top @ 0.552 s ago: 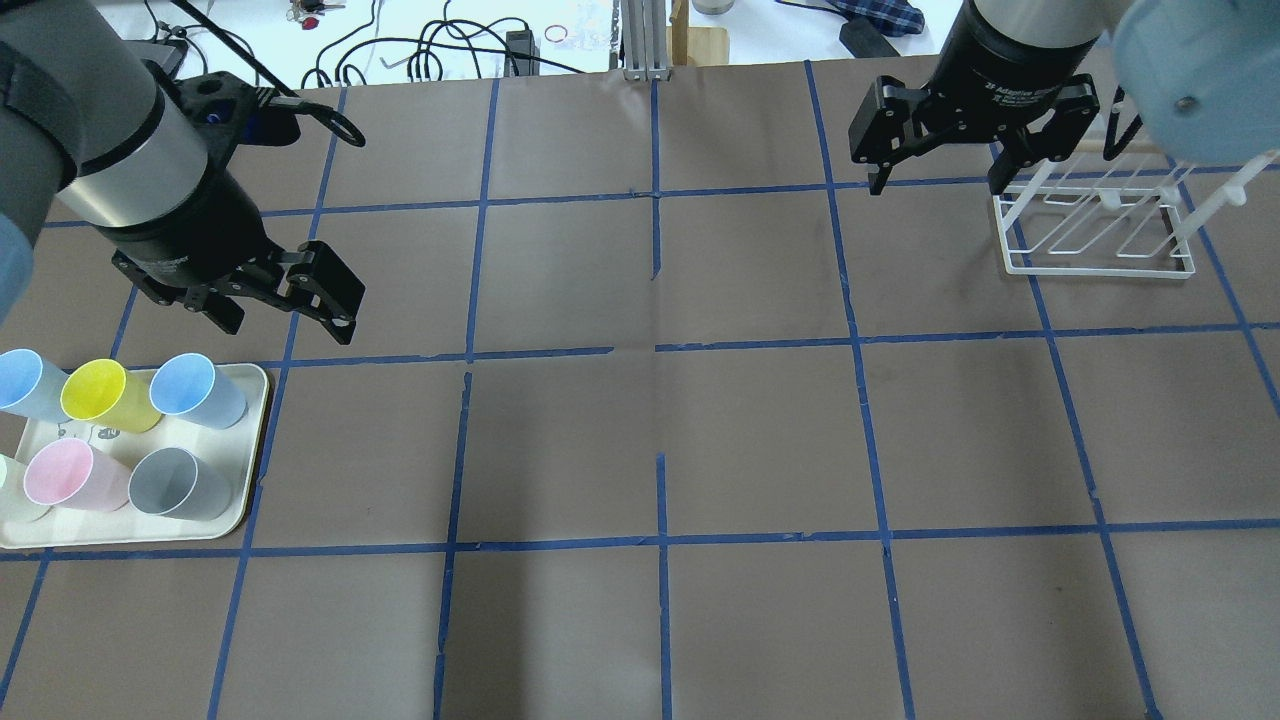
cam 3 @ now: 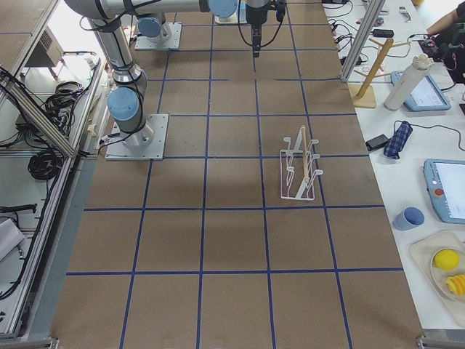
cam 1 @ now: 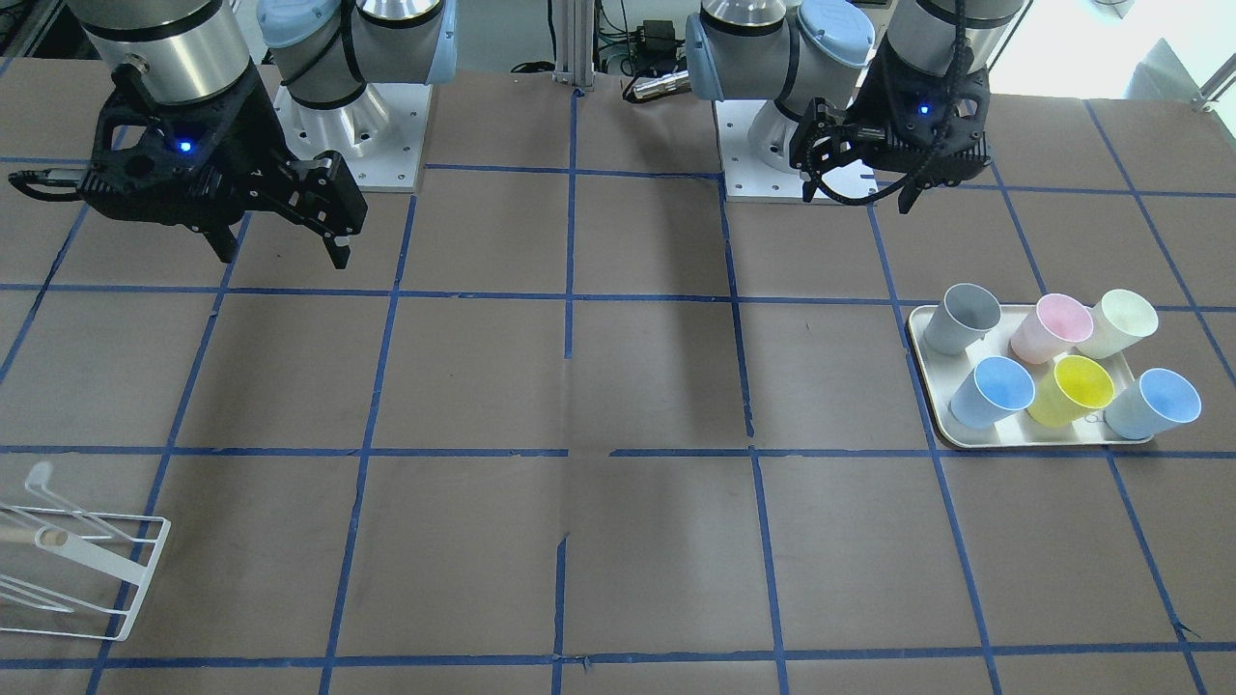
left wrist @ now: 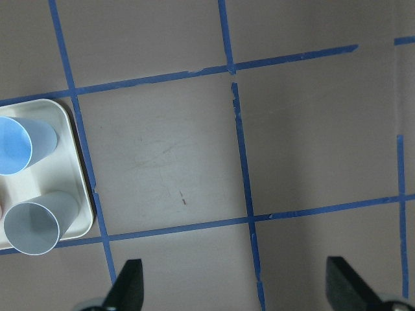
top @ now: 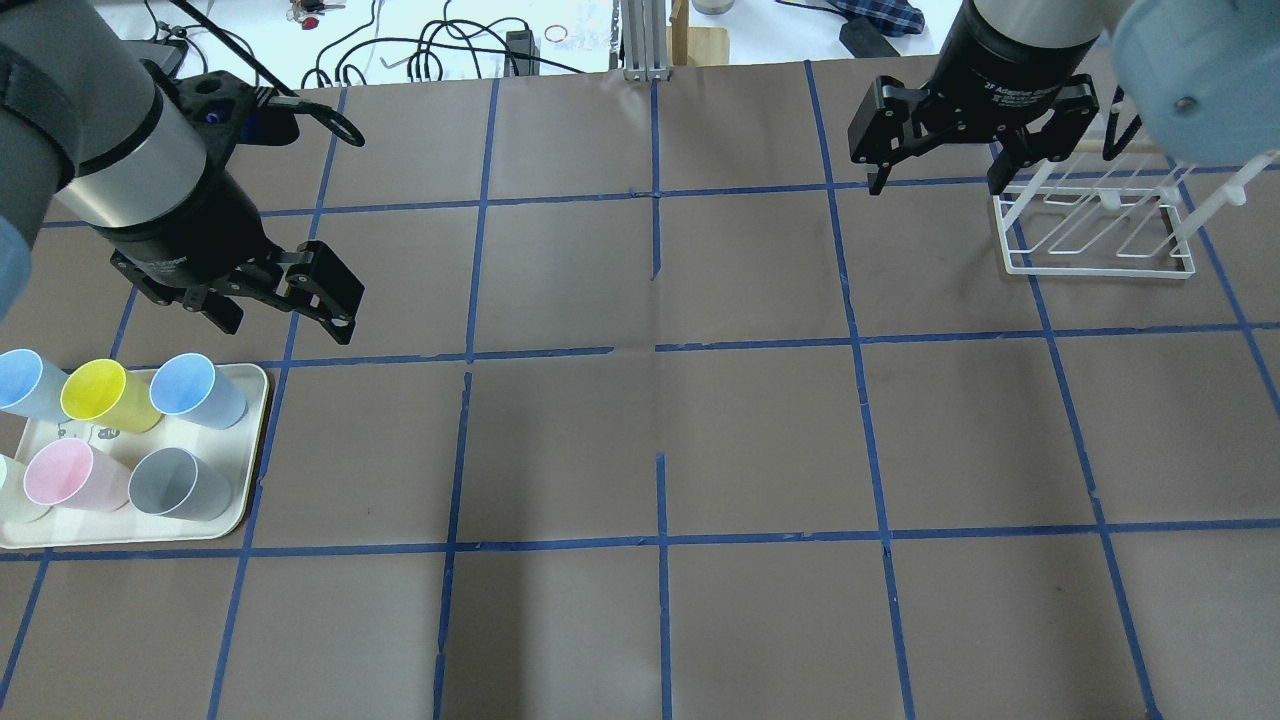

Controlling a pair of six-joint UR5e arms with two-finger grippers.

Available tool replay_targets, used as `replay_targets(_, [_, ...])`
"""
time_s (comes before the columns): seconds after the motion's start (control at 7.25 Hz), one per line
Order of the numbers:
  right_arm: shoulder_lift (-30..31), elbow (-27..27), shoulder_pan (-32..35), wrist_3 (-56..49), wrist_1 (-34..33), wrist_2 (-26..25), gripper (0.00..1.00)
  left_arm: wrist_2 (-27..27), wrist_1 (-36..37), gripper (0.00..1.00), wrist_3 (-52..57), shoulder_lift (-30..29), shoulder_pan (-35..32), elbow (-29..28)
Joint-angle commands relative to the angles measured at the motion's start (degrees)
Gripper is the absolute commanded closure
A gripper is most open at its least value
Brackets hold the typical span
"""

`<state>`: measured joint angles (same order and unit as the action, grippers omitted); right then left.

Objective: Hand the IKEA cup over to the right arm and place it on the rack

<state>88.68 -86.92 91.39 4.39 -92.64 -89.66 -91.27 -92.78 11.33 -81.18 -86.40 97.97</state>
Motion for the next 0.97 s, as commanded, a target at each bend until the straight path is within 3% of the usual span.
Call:
replay_targets(0.0, [-0.09, -0.09, -0.07, 0.00, 0.00, -0.08, 0.00, 0.04, 0.06, 0.00, 0.01, -0.12, 0.00, -0.06])
replay_targets(0.83, [-0.18, -0.09, -0.42, -0.17, 0.09, -0.08, 0.00, -0.05, 0.14, 0.00, 0.01, -0.73, 0.00, 0.20])
